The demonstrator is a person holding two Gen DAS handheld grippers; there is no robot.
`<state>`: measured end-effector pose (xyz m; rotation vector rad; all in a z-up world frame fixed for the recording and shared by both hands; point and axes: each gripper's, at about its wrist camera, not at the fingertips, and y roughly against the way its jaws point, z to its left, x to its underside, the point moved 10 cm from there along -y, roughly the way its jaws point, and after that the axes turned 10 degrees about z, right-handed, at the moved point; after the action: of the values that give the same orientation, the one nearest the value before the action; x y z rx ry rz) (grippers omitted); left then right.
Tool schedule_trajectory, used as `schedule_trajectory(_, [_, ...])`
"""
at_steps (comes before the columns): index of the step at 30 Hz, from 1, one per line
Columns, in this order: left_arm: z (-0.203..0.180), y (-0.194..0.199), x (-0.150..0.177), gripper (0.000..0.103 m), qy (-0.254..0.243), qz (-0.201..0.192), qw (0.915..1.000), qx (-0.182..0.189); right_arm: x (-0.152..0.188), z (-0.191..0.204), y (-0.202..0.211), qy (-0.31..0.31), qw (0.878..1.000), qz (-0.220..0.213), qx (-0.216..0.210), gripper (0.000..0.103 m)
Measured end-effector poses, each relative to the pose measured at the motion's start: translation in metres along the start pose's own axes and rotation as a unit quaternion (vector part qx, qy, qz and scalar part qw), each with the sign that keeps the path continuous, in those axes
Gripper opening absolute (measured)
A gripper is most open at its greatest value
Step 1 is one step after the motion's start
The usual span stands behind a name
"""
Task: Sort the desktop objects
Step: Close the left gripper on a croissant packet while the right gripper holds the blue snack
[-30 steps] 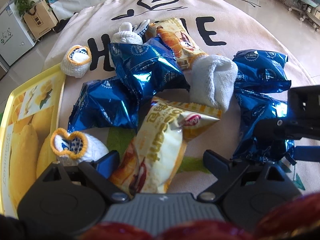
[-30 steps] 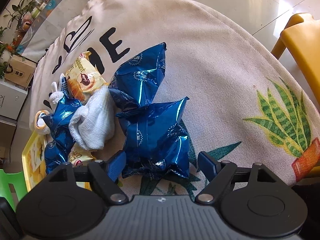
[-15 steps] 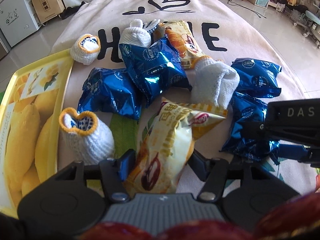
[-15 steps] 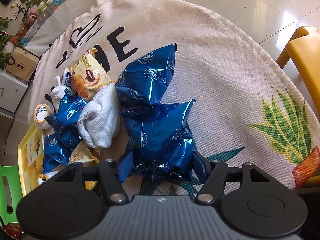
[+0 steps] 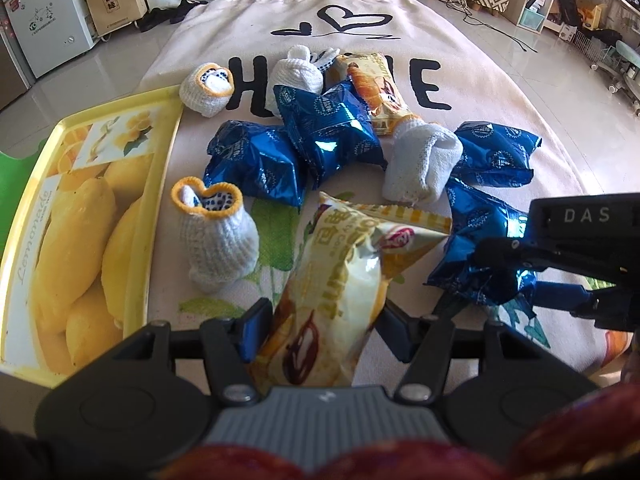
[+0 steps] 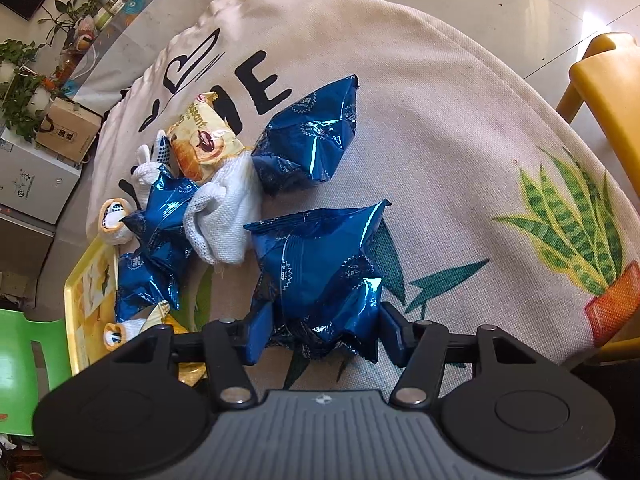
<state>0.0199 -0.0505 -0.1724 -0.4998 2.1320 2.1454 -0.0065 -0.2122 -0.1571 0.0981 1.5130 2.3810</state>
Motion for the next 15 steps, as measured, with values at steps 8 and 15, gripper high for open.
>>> schedule_trajectory(8, [0.014, 0.022, 0.008, 0.057, 0.023, -0.013, 0.9995, 0.015, 0.016, 0.002, 0.014, 0.010, 1.000, 0.000, -0.018, 0.056])
schedule_trajectory(15, [0.020, 0.039, 0.009, 0.056, 0.029, -0.030, 0.9987, 0.030, 0.027, 0.013, 0.024, 0.022, 0.999, -0.004, -0.039, 0.056])
